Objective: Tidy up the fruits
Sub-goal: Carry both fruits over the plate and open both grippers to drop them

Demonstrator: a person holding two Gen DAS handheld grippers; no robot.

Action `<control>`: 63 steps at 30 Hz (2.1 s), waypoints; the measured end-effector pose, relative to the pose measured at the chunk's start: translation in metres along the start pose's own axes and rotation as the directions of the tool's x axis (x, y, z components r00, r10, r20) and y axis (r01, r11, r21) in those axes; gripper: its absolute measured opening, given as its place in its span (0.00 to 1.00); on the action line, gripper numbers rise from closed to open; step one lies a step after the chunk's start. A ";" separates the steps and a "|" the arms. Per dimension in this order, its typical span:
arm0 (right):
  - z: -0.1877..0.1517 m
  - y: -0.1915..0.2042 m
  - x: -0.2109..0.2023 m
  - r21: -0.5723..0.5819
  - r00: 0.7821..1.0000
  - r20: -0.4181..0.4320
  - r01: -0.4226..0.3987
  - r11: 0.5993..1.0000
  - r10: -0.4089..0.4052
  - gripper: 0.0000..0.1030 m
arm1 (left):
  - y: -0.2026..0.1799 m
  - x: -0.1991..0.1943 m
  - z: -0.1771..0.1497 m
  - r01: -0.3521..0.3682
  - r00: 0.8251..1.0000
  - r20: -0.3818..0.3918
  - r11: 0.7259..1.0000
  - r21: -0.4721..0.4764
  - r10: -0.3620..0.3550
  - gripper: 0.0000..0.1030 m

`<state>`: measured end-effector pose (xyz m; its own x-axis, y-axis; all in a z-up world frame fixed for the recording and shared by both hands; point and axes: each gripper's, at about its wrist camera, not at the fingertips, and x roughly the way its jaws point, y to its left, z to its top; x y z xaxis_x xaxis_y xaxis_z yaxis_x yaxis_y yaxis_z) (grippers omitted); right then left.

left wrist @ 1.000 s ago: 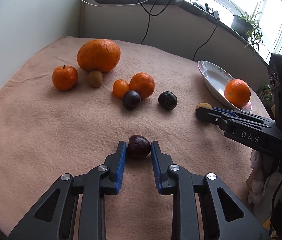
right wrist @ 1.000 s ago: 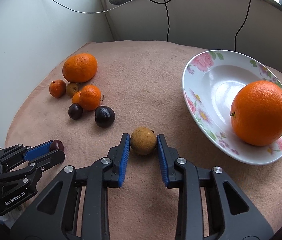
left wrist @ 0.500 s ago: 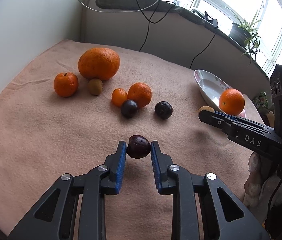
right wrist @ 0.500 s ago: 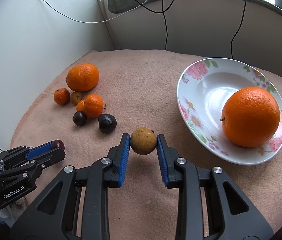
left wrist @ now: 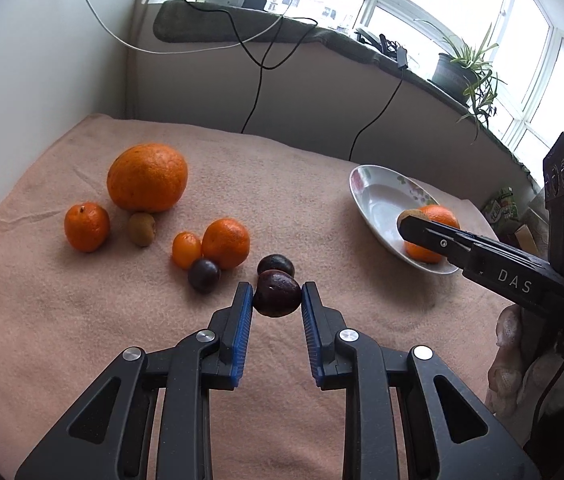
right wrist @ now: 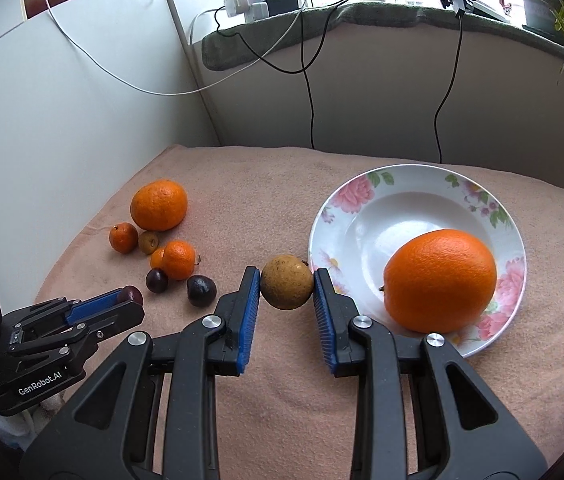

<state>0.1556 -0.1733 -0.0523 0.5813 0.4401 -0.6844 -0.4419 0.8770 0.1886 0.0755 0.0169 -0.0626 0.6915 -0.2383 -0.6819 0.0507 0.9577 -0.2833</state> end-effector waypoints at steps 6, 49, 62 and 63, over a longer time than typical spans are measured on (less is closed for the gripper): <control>0.012 -0.015 -0.009 0.015 1.000 0.029 0.010 1.000 -0.011 0.28 | -0.012 0.009 0.009 0.020 1.000 0.004 1.000 0.016 -0.021 0.23; 0.057 -0.110 0.031 0.099 0.995 -0.026 0.097 0.990 -0.095 0.28 | -0.088 0.095 0.061 0.095 0.993 -0.078 0.985 0.145 -0.084 0.23; 0.058 -0.111 0.031 0.096 0.995 -0.027 0.094 0.991 -0.091 0.28 | -0.091 0.096 0.062 0.102 0.992 -0.087 0.983 0.153 -0.089 0.23; 0.058 -0.111 0.030 0.094 0.995 -0.026 0.096 0.991 -0.094 0.28 | -0.091 0.096 0.062 0.103 0.992 -0.086 0.983 0.155 -0.090 0.23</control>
<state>0.2620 -0.2462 -0.0528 0.6023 0.3504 -0.7173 -0.3180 0.9295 0.1871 0.1818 -0.0833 -0.0603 0.6193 -0.3366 -0.7093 0.2327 0.9415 -0.2436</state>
